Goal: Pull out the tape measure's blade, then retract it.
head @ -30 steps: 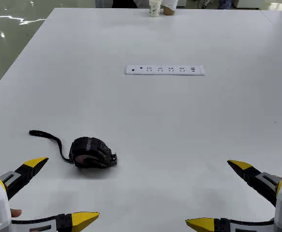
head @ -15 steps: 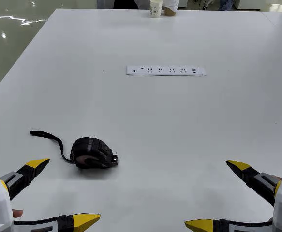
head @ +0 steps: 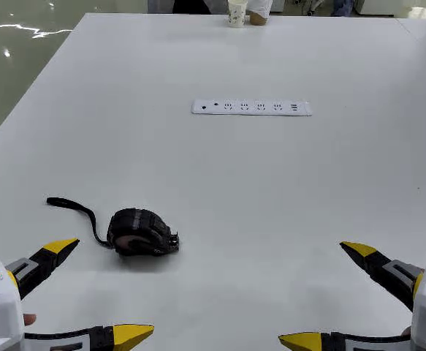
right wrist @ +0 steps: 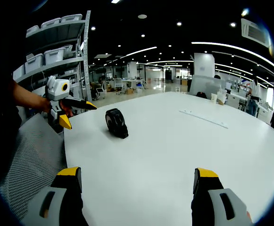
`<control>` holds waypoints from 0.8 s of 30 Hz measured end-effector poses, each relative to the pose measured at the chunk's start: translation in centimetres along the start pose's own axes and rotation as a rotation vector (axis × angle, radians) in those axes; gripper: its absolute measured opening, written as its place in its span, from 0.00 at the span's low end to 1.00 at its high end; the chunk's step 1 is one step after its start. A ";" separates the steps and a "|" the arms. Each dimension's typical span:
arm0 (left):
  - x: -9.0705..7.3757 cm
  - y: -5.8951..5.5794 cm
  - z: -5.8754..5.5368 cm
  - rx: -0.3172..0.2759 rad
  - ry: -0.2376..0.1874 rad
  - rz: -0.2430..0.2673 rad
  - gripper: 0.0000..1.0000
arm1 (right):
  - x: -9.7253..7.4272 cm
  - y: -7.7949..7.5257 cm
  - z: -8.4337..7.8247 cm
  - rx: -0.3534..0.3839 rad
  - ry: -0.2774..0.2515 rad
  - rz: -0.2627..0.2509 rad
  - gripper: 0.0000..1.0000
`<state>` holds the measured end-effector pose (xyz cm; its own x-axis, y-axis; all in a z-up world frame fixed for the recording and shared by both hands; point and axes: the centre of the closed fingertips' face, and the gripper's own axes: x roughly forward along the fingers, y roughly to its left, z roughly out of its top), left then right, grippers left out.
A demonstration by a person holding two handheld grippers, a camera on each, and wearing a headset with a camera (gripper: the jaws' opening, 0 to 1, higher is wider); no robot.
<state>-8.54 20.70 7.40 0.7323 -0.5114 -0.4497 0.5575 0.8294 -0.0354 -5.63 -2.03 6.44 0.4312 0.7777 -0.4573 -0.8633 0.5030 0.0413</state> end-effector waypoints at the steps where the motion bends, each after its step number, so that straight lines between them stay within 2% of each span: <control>1: 0.0 0.0 0.0 0.003 0.002 -0.001 0.99 | 0.0 -0.1 0.0 -0.008 -0.003 -0.002 0.99; 14: 0.8 0.3 0.6 0.039 0.017 -0.023 0.99 | 0.7 -0.7 0.2 -0.026 0.007 0.007 0.98; 24: 1.5 0.7 1.0 0.071 0.032 -0.056 0.98 | 1.4 -0.8 0.5 -0.056 0.016 0.043 0.95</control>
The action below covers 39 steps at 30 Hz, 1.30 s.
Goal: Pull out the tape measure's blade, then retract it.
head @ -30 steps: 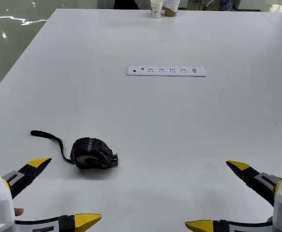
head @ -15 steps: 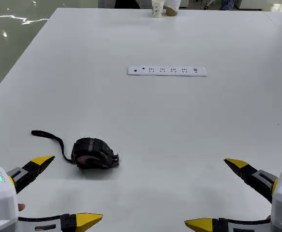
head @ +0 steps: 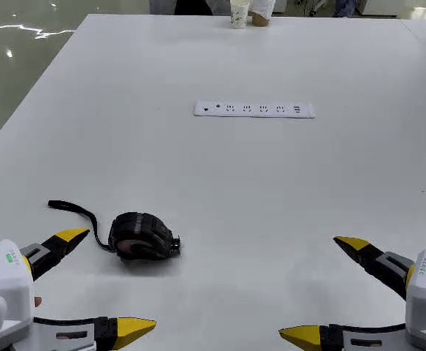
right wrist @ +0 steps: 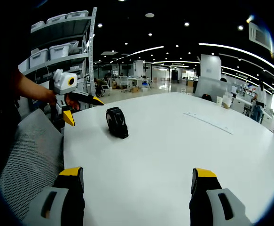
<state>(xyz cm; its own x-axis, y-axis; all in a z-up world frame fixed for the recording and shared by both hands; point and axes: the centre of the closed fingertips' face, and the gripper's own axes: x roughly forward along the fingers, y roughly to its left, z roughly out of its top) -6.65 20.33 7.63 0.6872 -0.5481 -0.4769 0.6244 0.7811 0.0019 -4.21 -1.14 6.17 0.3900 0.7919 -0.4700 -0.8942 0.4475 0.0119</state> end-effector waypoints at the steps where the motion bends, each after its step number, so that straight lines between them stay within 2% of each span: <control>1: 0.1 0.0 0.0 0.003 0.002 -0.005 0.97 | 0.1 0.0 0.0 -0.005 0.002 0.003 0.95; 14: 0.9 0.8 -0.1 0.055 0.037 -0.053 0.92 | 1.4 -0.4 -0.1 -0.036 0.030 0.054 0.91; 31: 2.1 2.5 -0.4 0.107 0.085 -0.105 0.88 | 3.4 -0.8 -0.2 -0.086 0.071 0.121 0.90; 39: 2.4 3.2 -0.4 0.136 0.108 -0.126 0.82 | 4.4 -0.9 -0.1 -0.107 0.085 0.150 0.88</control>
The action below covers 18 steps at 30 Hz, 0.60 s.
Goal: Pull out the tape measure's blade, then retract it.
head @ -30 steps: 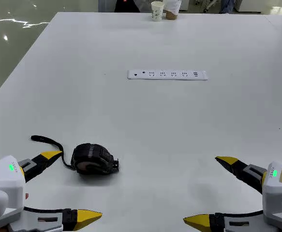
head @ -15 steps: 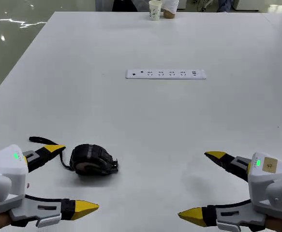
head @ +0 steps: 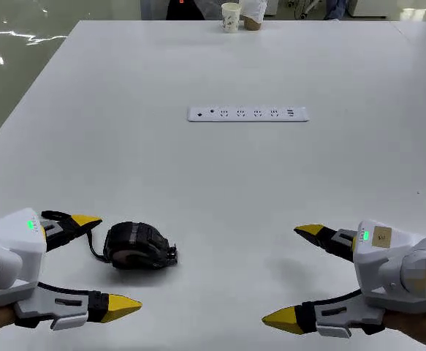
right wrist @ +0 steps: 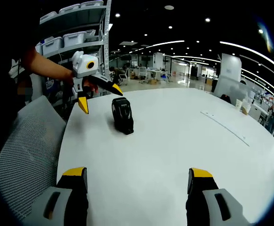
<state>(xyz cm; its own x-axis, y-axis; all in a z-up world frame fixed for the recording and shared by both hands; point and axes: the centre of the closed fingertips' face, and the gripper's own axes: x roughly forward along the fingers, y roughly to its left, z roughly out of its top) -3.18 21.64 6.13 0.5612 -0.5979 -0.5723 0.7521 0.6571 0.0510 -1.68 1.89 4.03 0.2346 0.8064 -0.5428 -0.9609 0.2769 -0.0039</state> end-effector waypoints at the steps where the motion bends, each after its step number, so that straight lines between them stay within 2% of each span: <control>1: 0.1 0.1 0.0 0.007 0.006 -0.007 0.82 | 0.2 -0.1 0.1 -0.016 0.004 0.007 0.87; 18: 1.0 1.1 0.2 0.077 0.067 -0.072 0.68 | 2.4 -0.8 0.9 -0.116 0.029 0.094 0.75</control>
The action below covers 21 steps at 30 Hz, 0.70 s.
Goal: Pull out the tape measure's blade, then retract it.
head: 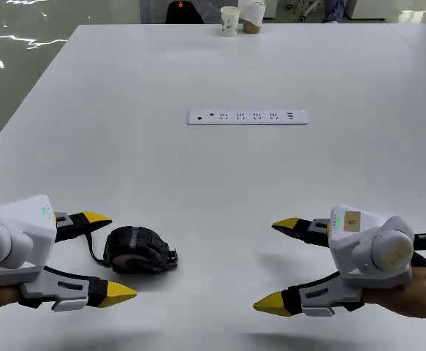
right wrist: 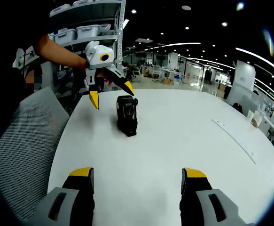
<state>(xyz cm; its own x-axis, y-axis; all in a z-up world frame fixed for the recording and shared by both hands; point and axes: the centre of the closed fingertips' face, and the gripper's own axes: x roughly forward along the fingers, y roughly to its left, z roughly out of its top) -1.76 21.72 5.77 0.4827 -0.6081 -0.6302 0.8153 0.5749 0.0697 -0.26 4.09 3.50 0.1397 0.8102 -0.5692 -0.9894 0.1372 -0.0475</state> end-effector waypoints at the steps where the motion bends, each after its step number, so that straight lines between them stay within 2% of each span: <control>1: 0.1 0.1 0.0 0.005 0.006 -0.006 0.67 | 0.2 -0.1 0.0 -0.006 0.003 0.005 0.74; 10: 0.5 0.8 -0.4 0.050 0.056 -0.044 0.58 | 1.6 -0.6 0.7 -0.050 0.018 0.051 0.68; 21: 0.7 1.4 -1.3 0.089 0.112 -0.087 0.44 | 3.6 -0.4 2.0 -0.089 0.026 0.114 0.55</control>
<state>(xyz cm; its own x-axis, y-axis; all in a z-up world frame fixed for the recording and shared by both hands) -0.66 22.82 4.44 0.3740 -0.5859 -0.7189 0.8803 0.4683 0.0762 0.77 8.12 3.12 0.0263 0.8027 -0.5958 -0.9985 -0.0069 -0.0534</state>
